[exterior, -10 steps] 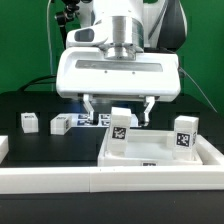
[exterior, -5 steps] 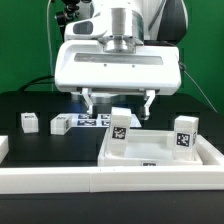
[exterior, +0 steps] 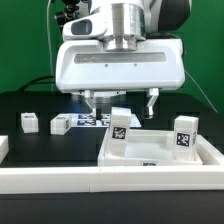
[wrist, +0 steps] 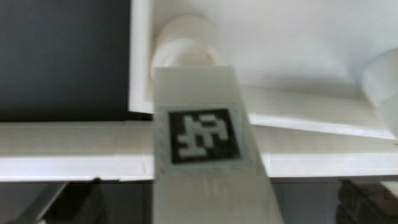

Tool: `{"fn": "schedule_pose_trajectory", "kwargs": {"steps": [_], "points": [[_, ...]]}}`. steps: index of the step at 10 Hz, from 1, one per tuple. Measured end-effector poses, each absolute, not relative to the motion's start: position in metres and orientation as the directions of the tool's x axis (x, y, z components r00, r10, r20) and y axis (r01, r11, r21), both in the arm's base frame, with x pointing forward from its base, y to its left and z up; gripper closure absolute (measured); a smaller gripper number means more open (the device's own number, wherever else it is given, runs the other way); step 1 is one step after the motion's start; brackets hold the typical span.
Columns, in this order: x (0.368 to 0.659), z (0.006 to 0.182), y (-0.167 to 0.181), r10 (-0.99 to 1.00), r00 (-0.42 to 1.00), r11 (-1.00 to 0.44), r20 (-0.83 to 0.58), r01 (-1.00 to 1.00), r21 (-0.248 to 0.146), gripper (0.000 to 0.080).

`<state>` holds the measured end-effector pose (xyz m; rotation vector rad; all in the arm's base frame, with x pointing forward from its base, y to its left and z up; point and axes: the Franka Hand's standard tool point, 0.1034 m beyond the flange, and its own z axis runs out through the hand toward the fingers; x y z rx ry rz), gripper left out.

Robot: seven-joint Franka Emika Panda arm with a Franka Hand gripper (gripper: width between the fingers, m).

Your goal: Assemble square table

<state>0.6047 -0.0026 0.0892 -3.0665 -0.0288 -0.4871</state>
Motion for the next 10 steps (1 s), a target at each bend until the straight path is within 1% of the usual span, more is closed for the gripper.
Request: {"fn": "schedule_pose_trajectory", "kwargs": {"steps": [2, 4, 8, 10], "points": [[0.603, 0.085, -0.003, 0.012, 0.976, -0.998, 0.218, 0.025, -0.059, 0.0151], [0.601, 0.085, -0.001, 0.026, 0.997, -0.994, 0.073, 0.033, -0.1, 0.0151], [0.604, 0.084, -0.002, 0.025, 0.998, -0.994, 0.052, 0.03, -0.106, 0.0151], [0.604, 0.083, -0.017, 0.055, 0.997, -0.993, 0.055, 0.061, -0.099, 0.0151]]}}
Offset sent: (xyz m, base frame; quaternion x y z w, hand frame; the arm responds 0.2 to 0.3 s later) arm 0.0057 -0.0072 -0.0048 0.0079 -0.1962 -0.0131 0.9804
